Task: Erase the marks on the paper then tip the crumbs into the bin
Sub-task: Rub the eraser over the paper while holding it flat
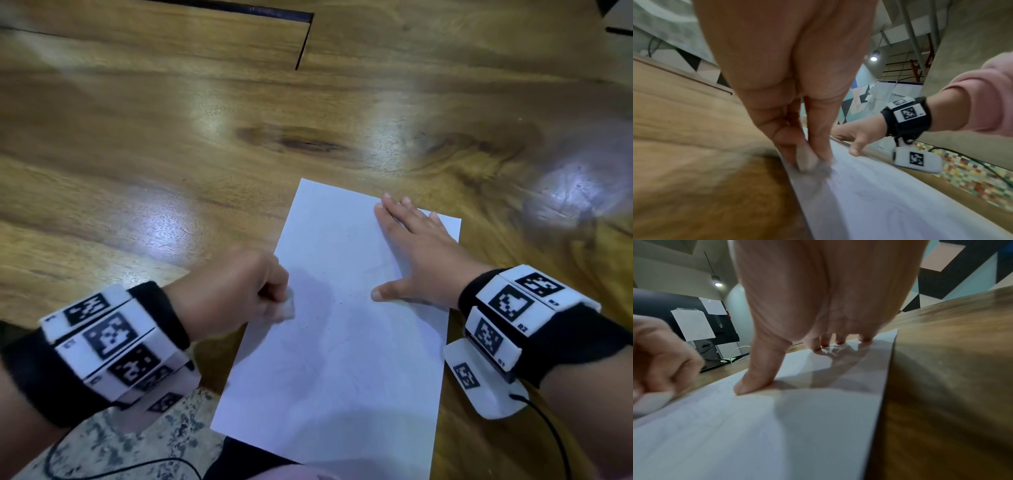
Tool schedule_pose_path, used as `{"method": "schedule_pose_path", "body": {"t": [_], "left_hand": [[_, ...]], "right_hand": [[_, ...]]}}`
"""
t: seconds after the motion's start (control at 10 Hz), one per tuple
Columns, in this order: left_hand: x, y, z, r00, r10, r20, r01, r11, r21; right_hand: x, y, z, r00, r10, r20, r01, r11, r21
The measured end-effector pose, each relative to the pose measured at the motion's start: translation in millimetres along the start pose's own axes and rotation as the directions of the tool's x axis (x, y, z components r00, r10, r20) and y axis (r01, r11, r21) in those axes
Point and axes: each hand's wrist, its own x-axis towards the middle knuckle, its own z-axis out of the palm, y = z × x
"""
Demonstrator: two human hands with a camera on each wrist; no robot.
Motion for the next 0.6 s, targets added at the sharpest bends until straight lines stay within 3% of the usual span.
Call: {"method": "schedule_pose_path", "body": {"t": [0.1, 0.2, 0.3, 0.4, 0.5, 0.6], "left_hand": [[0, -4, -4, 0.994, -0.039, 0.098, 0.042, 0.999, -0.027], [19, 0, -11, 0.988, -0.080, -0.135, 0.074, 0.996, -0.048], [21, 1, -8, 0.978, -0.062, -0.199, 0.055, 0.998, -0.039], [4, -3, -7, 0.999, -0.040, 0.026, 0.040, 0.999, -0.022], [4, 2, -11, 0.988, -0.038, 0.147, 0.034, 0.999, 0.028], [28, 18, -11, 1.000, -0.014, -0.001, 0.014, 0.999, 0.032]], "right_hand": [[0, 0, 0, 1.000, -0.003, -0.005, 0.003, 1.000, -0.002], [1, 0, 1, 1.000, -0.004, -0.005, 0.004, 1.000, -0.001], [1, 1, 1, 1.000, -0.006, -0.003, 0.006, 1.000, 0.001], [1, 2, 1, 1.000, -0.008, -0.006, 0.008, 1.000, -0.001], [0, 1, 1, 1.000, -0.009, -0.007, 0.009, 1.000, -0.001], [1, 1, 1, 1.000, -0.007, -0.010, 0.007, 1.000, -0.006]]}}
